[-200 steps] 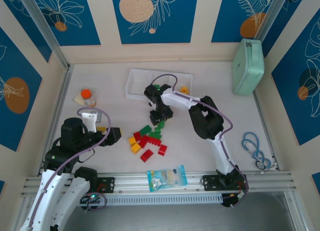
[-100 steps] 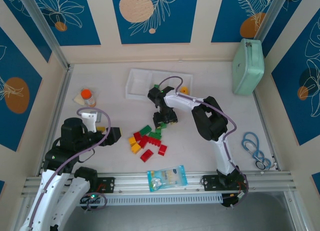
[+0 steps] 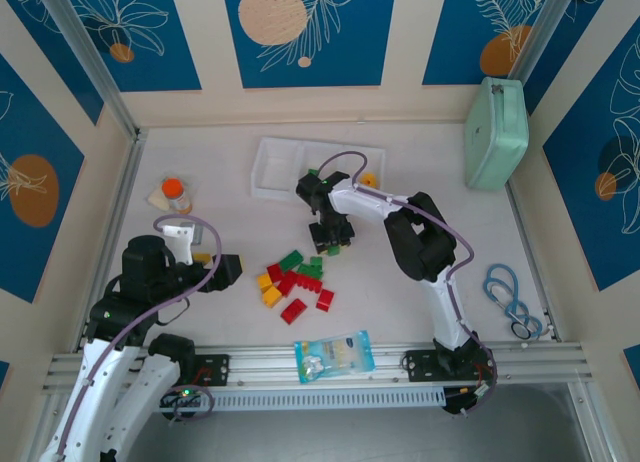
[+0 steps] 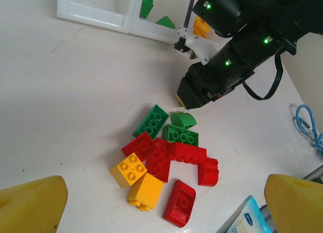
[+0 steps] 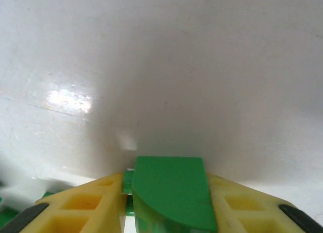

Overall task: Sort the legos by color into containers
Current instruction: Pick up the lego from the center of the table, then place the lego in the container.

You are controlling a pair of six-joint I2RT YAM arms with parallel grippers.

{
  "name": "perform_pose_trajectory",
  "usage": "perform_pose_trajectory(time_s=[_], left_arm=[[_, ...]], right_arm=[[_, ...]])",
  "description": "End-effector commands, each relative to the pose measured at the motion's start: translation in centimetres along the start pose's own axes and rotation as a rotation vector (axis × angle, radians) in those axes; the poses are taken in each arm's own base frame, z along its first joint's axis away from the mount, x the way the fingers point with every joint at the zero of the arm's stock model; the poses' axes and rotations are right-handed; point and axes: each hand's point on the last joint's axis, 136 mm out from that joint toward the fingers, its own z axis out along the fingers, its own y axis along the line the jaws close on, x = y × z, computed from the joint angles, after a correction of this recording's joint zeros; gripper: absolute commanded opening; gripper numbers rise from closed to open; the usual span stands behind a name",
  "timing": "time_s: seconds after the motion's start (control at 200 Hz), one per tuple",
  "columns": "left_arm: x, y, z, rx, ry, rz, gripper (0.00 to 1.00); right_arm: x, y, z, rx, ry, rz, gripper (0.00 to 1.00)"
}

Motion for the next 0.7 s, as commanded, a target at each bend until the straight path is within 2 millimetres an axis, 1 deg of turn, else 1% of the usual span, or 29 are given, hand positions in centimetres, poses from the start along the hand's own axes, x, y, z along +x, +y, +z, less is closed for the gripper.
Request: perform_pose_trajectory(time_s=[0.0,0.11,0.205,0.28,0.41,0.52,0.61,0.695], left_arm=[[0.1,-0.1,0.0,0.003,-0.001,0.014,1.0],[0.0,-0.1,0.0,0.001,-0.004,0.015,1.0],[0.0,0.0,0.1,0.0,-0.001,0.013,1.0],[0.1,0.0,0.1,0.0,0.0,0.013,1.0],[0.1,0.0,0.1,-0.001,0.002,0.011,1.0],[0.1,0.0,0.1,-0.003,0.001,0.011,1.0],[0.1,0.0,0.1,-0.003,0.0,0.011,1.0],[0.1,0.0,0.1,-0.001,0.0,0.012,1.0]], right_arm=[[-0.2,1.0,-0.9,-0.03,-0.006,-0.027,0.35],[-0.8,1.6,-2.4,-0.064,-0.046,-0.039,0.31],[-1.9,1.8,-4.5,-0.074,-0.11,-0.054,0.28],[-3.3,2.0,-6.4,-0.085,-0.182,-0.082,0.27],[-6.2,3.1,-9.8,-0.14,-0.312,-0.146,0.25],[-9.3,2.7,-12.3,-0.164,-0.405,-0.144,0.23],[-12.0,1.9,-13.5,-0.174,-0.483,-0.138,0.23],[-14.4,1.3,-14.0,-0.194,-0.535,-0.135,0.23]])
